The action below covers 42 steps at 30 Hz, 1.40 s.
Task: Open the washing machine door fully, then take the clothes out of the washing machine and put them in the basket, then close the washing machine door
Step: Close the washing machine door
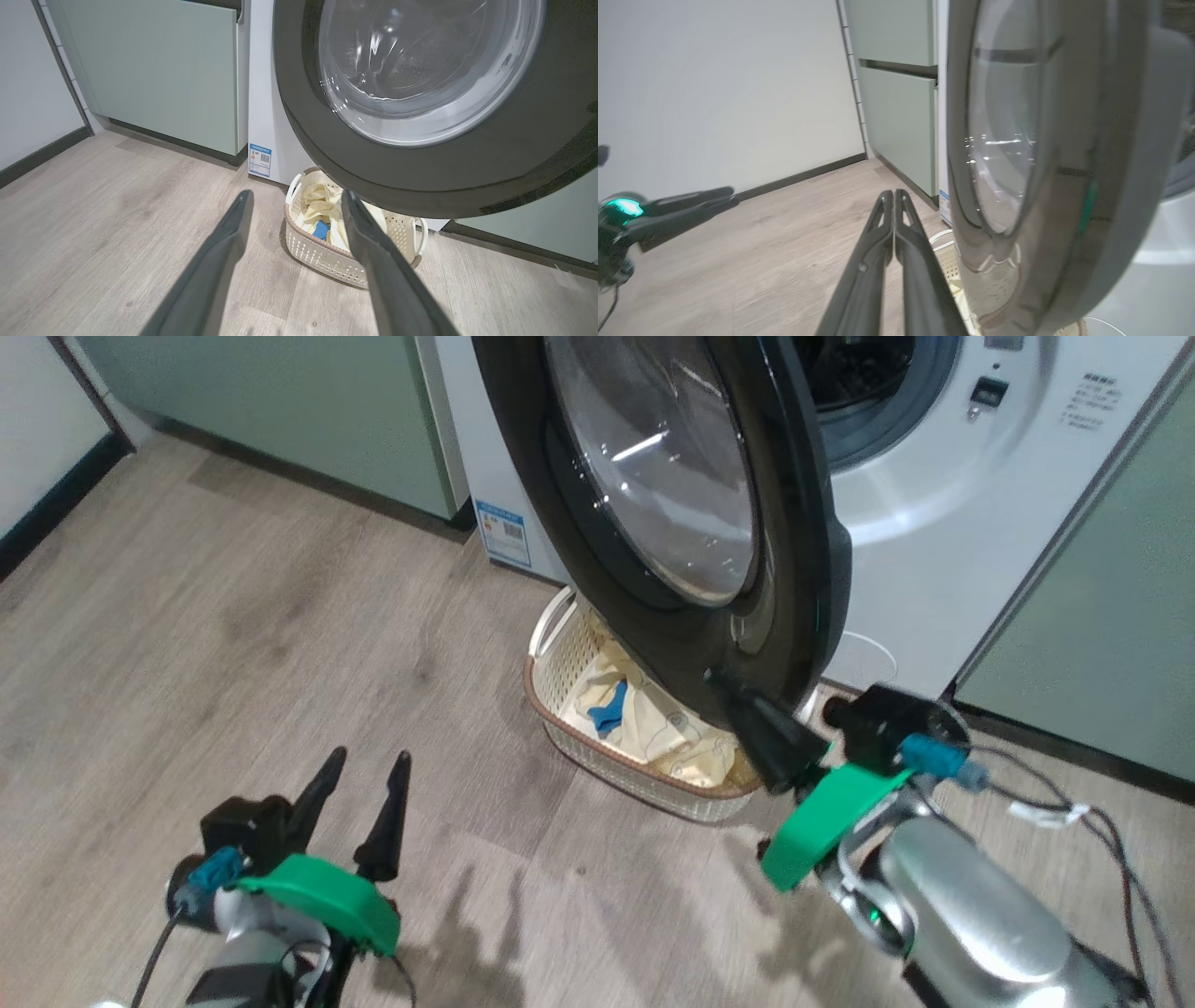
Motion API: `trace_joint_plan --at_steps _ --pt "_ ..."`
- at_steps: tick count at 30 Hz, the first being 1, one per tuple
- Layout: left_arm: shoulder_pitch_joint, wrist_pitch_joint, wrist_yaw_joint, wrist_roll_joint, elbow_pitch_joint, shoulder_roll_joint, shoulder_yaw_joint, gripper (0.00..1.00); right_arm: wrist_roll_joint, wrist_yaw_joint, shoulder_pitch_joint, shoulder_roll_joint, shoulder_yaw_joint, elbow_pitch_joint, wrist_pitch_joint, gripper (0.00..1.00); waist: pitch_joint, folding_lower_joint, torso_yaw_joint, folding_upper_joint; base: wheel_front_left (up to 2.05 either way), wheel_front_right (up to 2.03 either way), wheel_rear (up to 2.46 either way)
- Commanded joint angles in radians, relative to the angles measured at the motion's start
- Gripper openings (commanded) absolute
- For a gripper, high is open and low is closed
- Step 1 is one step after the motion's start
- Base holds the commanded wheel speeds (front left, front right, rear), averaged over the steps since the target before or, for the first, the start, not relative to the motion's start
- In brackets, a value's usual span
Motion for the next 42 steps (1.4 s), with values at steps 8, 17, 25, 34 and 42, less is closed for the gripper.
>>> trace_joint_plan --at_steps 8,17,25,34,42 --pt "-0.071 -0.006 -0.001 0.012 -0.029 0.003 0.03 1.0 0.053 0.0 -0.088 0.02 -0.076 0.021 -0.007 0.0 0.043 -0.0001 0.004 0.0 0.0 0.0 0.0" --pt "-0.09 -0.006 -0.001 0.016 -0.04 -0.011 0.029 1.0 0.072 0.0 -0.128 0.02 -0.196 0.056 -0.007 0.0 0.095 -0.0001 -0.001 0.0 0.0 0.0 0.0" --pt "-0.121 -0.006 -0.001 0.015 -0.052 -0.026 0.032 1.0 0.054 0.0 -0.209 0.02 -0.315 0.108 -0.007 0.0 0.168 -0.0001 -0.011 0.0 0.0 0.0 0.0" --pt "-0.172 -0.006 -0.001 0.016 -0.066 -0.048 0.023 1.0 0.03 0.0 -0.343 0.02 -0.453 0.2 -0.007 0.0 0.252 -0.0001 -0.008 0.0 0.0 0.0 0.0" --pt "-0.218 -0.006 -0.001 0.012 -0.07 -0.065 0.017 1.0 0.022 0.0 -0.488 0.02 -0.523 0.282 -0.007 0.0 0.321 -0.0001 -0.01 0.0 0.0 0.0 0.0"
